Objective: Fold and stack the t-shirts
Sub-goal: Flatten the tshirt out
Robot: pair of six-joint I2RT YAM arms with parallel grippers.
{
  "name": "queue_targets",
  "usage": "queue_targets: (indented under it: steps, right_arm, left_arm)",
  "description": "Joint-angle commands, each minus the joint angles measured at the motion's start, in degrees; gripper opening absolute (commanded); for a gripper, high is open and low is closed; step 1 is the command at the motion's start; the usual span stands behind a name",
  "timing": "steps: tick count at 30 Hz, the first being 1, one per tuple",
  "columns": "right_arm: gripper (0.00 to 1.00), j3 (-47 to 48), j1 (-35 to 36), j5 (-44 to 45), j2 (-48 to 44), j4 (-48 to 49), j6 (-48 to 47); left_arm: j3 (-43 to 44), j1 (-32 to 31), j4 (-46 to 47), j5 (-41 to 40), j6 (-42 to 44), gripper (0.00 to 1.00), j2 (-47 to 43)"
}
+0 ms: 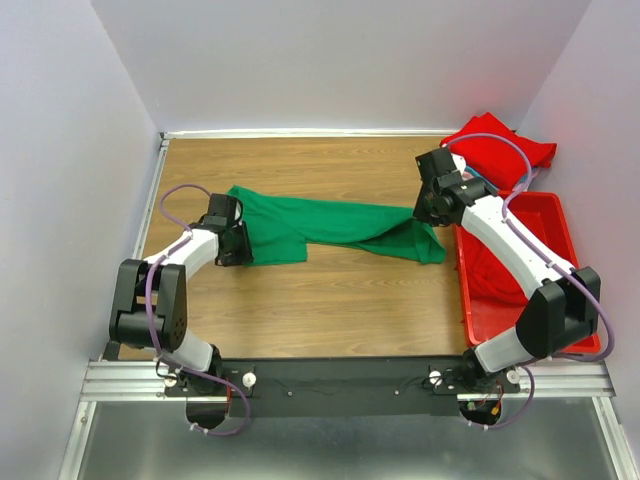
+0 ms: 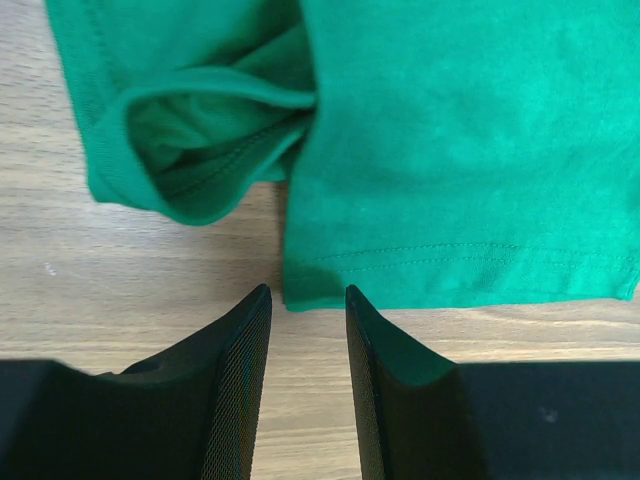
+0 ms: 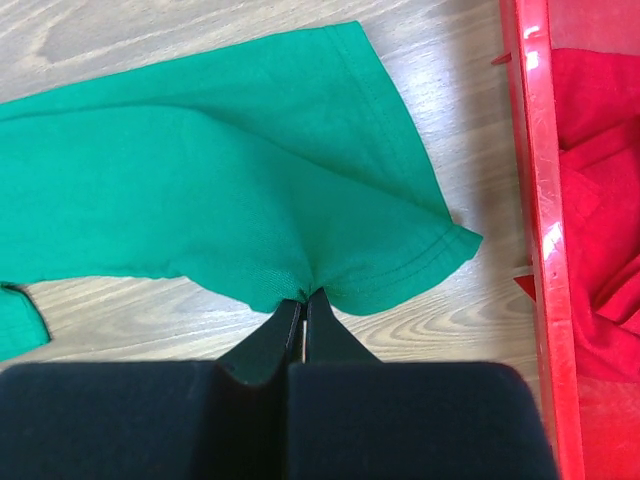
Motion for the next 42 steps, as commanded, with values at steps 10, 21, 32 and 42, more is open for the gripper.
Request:
queue_targets:
  steps: [10, 21, 32, 42]
  right_arm:
    - [0.01, -1.50, -0.18, 0.28, -2.04, 1.13, 1.69]
    - [0.01, -1.86, -0.18, 1.51, -3.44, 1.04, -0.51]
    - [0.01, 6.83, -0.27, 6.51, -5.47, 0.34, -8.50]
    - [0.01, 25.12, -0.18, 8.81, -6.51, -1.86, -13.16]
  left_arm:
    - [-1.10, -0.95, 1.89, -4.65, -0.29, 0.40, 4.57]
    - [1.87, -0.86, 1.82, 2.81, 2.61, 0.00, 4.06]
    - [32.10, 4.41, -9.17, 6.77, -0.37, 0.00, -5.44]
    - [53.56, 8.72, -14.81, 9.32, -3.36, 0.00, -11.30]
